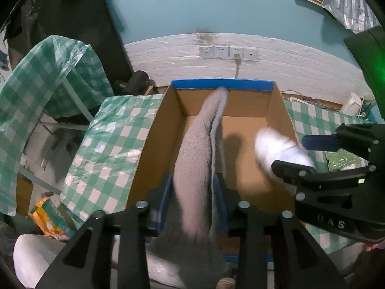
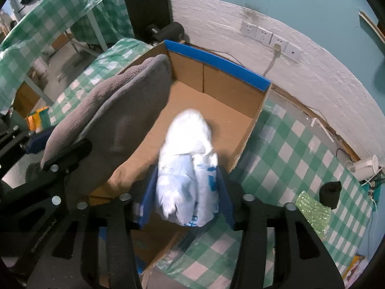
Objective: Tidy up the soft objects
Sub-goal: 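Lower both items into the box and open both tools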
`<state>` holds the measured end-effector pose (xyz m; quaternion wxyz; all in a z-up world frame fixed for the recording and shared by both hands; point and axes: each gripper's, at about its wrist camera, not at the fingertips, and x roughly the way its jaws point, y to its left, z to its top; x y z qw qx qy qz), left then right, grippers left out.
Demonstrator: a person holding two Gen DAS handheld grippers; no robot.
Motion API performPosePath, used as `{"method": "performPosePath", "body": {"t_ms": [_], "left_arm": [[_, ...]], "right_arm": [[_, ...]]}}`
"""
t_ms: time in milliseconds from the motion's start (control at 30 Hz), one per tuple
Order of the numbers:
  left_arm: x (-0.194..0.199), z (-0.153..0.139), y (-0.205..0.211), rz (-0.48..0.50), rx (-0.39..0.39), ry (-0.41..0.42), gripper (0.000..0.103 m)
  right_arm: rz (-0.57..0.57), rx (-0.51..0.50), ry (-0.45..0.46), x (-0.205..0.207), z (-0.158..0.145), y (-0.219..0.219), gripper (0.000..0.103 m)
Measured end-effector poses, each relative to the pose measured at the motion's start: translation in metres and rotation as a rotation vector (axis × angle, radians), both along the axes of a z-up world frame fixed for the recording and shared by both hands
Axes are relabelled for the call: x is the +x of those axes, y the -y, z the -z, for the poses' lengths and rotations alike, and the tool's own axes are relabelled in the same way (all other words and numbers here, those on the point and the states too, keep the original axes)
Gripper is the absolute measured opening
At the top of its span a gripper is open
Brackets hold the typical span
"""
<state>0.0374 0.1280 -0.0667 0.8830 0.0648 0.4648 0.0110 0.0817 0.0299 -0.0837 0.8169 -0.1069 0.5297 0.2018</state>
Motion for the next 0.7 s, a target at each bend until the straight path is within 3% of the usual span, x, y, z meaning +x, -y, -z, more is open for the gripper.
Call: {"method": "performPosePath", "body": {"t_ms": [100, 400, 700], "left_arm": [[0.000, -0.002, 0.000, -0.013, 0.022, 0.014, 0.048], [-0.003, -0.007, 0.006, -0.001, 0.036, 0.037, 0.068], [-0.006, -0.013, 0.017, 0.035, 0.027, 0.055, 0.070]], "right_arm": [[0.006, -0.006, 0.013, -0.002, -0.001, 0.002, 0.064], [0.032, -0.003, 0.015, -0.003, -0.003, 0.017, 0.065], [0.052, -0.004, 0.026, -0.012, -0.010, 0.036, 0.065]]}}
